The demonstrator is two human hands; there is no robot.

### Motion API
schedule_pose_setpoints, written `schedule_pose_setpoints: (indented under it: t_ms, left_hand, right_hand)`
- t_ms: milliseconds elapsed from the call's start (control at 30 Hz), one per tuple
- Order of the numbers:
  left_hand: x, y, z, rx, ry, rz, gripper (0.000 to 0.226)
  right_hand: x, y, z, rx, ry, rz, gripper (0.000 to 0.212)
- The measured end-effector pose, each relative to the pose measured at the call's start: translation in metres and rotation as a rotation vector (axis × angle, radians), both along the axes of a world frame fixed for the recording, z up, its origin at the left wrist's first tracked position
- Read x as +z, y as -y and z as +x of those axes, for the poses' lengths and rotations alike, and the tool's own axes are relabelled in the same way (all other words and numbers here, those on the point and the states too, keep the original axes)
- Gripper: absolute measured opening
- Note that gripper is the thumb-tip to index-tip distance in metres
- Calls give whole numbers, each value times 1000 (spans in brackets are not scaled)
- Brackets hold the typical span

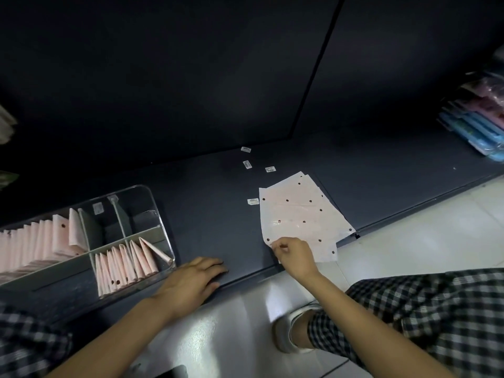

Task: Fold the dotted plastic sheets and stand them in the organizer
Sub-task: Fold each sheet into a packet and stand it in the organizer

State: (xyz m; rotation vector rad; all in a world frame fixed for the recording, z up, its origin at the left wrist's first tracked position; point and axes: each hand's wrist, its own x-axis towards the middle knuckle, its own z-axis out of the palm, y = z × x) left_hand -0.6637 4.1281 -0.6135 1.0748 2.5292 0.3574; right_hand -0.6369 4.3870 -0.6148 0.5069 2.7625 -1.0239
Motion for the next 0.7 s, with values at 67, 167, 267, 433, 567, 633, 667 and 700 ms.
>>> schedule_pose_setpoints:
  t_ms: [67, 167, 267, 433, 567, 633, 667, 700]
  left_hand:
    - [3, -4, -1, 50, 15, 83, 51]
    - [8, -11, 2, 128, 38, 201, 64]
    - [10, -17, 5, 262, 153, 318, 55]
    - [11, -16, 6, 495, 335, 426, 19]
    - [7, -16, 6, 768, 578, 680, 19]
    - [5, -18, 4, 911, 655, 786, 10]
    - [5, -19, 3, 981, 699, 837, 9]
    - [6, -20, 2, 1042, 735, 882, 9]
  right_hand:
    - [10, 15, -3, 92, -28, 10, 16]
    - [26, 42, -8, 270, 21, -62, 14]
    - [36, 64, -8, 374, 101, -137, 13]
    - [48, 60, -12, 421, 269, -274, 22]
    - [58, 11, -21, 469, 538, -334, 38]
    - [57, -9, -22, 448, 527, -381, 25]
    - [53, -14, -22, 409, 495, -414, 13]
    - [48, -16, -21, 346, 452, -432, 14]
